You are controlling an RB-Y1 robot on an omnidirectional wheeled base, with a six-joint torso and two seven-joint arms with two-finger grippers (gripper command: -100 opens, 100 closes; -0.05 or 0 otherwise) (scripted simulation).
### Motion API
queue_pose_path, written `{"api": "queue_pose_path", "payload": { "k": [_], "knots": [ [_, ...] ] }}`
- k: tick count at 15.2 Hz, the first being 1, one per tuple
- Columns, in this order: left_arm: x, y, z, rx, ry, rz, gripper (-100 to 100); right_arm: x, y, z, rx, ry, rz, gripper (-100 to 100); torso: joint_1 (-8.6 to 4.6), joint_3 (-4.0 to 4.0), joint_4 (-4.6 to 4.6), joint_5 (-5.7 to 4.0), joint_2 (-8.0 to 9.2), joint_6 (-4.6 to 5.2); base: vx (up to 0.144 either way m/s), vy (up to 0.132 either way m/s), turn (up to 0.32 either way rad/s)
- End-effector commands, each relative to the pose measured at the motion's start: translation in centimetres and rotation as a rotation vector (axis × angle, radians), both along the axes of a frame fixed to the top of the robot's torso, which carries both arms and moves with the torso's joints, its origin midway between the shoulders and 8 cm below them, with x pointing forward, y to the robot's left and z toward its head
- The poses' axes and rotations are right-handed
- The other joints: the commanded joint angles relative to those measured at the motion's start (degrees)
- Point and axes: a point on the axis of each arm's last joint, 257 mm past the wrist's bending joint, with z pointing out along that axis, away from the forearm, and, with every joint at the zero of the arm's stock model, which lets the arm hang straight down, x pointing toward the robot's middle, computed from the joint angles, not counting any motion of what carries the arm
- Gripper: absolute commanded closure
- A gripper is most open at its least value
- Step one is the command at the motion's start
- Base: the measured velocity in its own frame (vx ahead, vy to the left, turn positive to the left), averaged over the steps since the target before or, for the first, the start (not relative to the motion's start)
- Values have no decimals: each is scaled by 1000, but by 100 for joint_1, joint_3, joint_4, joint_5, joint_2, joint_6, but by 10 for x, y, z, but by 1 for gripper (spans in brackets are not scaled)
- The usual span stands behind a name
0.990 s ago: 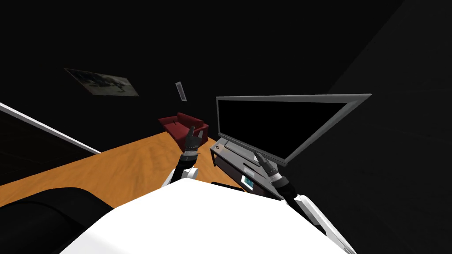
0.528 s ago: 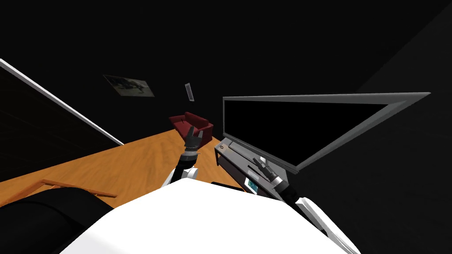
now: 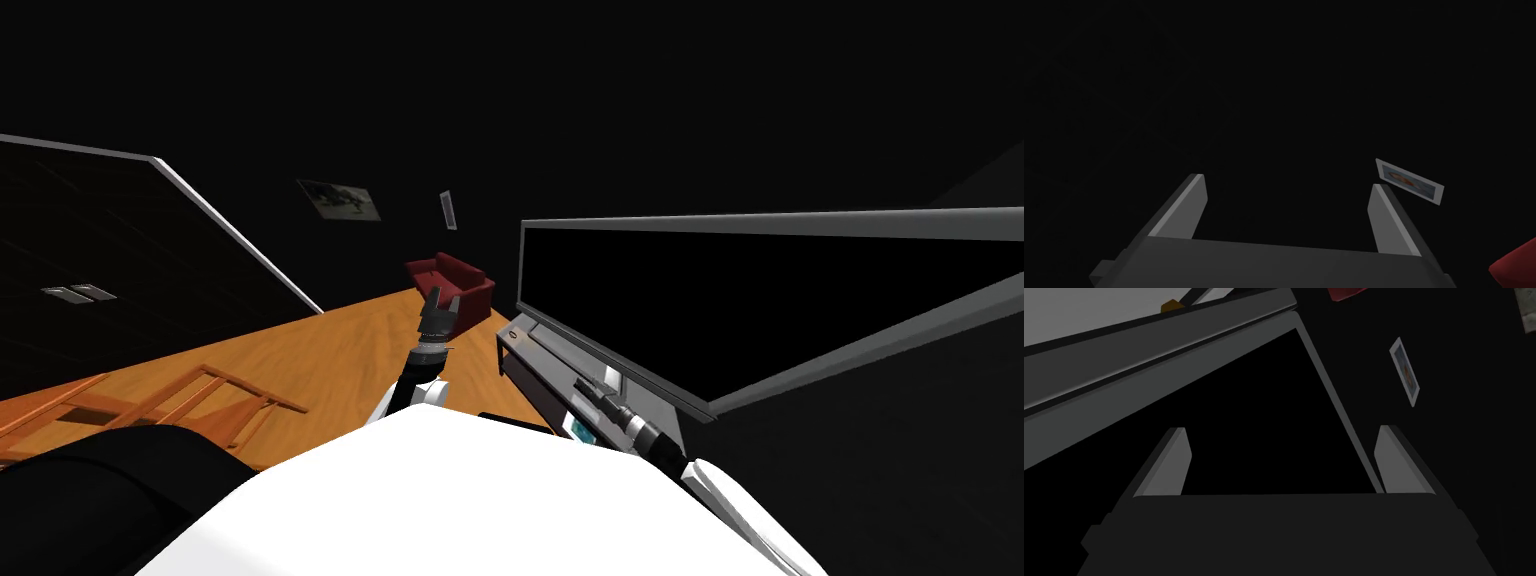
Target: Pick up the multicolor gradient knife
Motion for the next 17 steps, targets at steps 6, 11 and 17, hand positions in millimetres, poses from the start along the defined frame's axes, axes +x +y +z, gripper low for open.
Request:
{"api": "queue_pose_path", "payload": {
  "k": [6, 11, 17],
  "knots": [
    [0, 0, 0, 0, 0, 0, 0, -43, -41, -69, -185, 162, 49, -100, -1, 1, 1, 0, 1, -5, 15, 27, 201],
    [0, 0, 0, 0, 0, 0, 0, -72, -68, -103, -307, 253, 100, -100, -2, -1, 0, 0, -3, -7, 28, 28, 256],
    [0, 0, 0, 0, 0, 0, 0, -115, -107, -142, -437, 376, 145, -100, 5, -9, -3, 2, -16, -6, 48, 36, 191]
  ]
}}
